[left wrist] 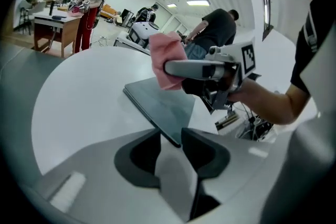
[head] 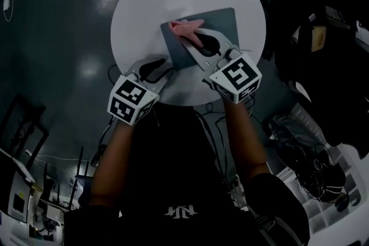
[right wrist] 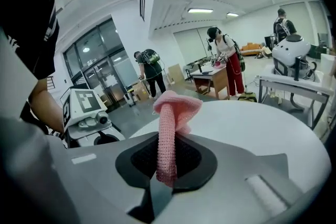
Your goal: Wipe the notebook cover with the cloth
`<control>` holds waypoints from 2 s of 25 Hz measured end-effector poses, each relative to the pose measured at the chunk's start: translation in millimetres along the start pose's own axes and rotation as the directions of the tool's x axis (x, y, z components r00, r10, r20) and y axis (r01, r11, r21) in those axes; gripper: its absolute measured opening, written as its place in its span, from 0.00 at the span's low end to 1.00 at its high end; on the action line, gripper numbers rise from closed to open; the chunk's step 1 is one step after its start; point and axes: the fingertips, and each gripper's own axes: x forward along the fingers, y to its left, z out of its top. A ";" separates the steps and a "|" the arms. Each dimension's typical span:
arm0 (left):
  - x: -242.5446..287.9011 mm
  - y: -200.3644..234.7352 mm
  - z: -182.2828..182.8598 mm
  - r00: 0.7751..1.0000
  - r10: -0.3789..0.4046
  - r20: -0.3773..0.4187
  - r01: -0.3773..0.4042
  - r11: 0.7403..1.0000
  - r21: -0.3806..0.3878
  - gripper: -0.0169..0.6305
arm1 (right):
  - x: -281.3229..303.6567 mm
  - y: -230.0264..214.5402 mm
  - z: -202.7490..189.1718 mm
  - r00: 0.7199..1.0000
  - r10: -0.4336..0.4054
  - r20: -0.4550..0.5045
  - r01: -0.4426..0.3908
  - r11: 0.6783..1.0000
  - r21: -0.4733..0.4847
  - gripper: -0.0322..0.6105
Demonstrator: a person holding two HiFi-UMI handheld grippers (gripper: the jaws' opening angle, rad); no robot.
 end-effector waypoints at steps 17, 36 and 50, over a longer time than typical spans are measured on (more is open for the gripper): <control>24.7 -1.5 -19.1 0.994 0.080 -0.072 -0.077 0.996 0.054 0.19 | 59.4 11.7 -26.2 0.971 -0.100 -0.216 0.050 0.973 -0.225 0.10; 29.8 -3.8 -14.9 0.990 0.086 -0.109 -0.081 0.996 0.045 0.17 | 25.1 -49.3 -35.4 0.923 -0.284 -0.260 0.189 0.922 -0.338 0.09; 42.1 -13.1 -7.2 0.988 0.081 -0.133 -0.075 0.996 0.050 0.17 | -28.5 -116.5 -41.7 0.880 -0.390 -0.270 0.300 0.899 -0.320 0.09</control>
